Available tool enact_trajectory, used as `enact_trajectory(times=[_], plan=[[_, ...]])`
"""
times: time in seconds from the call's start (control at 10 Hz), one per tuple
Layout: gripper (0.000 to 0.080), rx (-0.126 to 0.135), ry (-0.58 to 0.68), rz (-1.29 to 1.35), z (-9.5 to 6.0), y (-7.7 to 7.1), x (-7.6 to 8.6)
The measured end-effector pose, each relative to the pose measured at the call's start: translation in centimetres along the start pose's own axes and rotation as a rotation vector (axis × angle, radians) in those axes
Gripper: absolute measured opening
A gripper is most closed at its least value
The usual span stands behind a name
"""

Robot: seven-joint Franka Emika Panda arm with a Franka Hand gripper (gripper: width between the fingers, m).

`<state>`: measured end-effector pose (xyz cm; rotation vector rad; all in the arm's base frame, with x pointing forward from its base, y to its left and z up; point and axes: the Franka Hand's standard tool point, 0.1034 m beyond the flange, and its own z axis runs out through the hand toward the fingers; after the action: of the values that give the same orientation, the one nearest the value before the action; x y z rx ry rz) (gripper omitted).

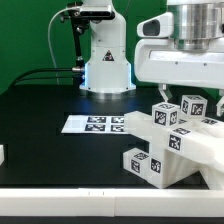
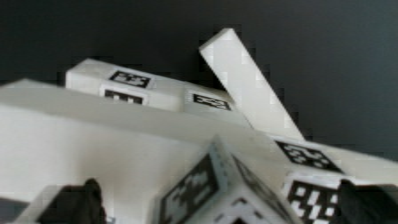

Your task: Assemble chair

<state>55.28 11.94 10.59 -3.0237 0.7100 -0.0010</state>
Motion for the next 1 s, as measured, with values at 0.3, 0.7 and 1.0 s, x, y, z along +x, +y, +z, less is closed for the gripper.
enact_trajectory(times=[0.3, 0.7, 1.0], plan=[[0.0522, -0.006, 0.011, -0.127, -0.01, -0.02, 0.10], [0.0278, -0.004, 0.010, 0.062, 0.01, -0.04, 0.07], [0.0278, -0.002, 0.009, 0.413, 0.07, 0.02, 0.06]])
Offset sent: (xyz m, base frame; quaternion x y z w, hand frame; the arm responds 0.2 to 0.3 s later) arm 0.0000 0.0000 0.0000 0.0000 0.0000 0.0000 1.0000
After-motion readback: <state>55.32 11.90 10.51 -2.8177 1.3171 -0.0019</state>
